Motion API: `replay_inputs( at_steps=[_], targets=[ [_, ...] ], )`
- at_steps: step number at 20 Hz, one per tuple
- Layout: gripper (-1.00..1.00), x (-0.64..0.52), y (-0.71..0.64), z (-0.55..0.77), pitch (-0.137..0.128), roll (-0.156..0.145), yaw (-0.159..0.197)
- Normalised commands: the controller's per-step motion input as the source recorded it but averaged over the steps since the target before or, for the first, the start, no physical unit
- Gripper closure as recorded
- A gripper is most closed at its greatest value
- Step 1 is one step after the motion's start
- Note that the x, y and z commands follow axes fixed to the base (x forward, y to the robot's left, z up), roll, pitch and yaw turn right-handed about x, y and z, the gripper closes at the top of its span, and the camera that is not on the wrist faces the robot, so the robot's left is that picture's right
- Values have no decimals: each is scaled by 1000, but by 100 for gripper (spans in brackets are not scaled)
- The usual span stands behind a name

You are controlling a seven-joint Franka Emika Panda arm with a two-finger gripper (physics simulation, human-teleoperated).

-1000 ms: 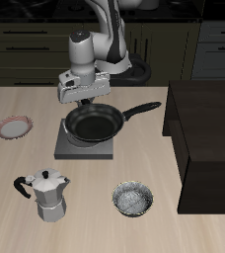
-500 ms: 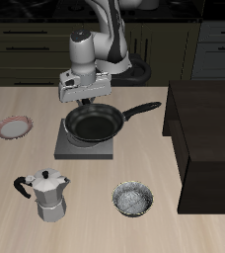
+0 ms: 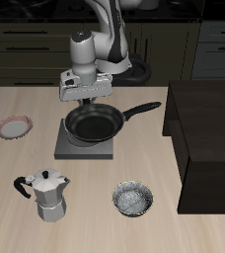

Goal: Turn off the stove

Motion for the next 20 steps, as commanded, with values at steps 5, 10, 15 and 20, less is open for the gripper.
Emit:
replay_inputs(
  at_steps=[5, 10, 15, 20],
  targets=[
    [100, 52, -20, 12, 16, -6, -48],
    [100, -12, 42, -2, 10, 5, -31],
    [100, 36, 60, 42, -1, 8, -48],
    [100, 16, 2, 42, -12, -10, -43]
  ],
)
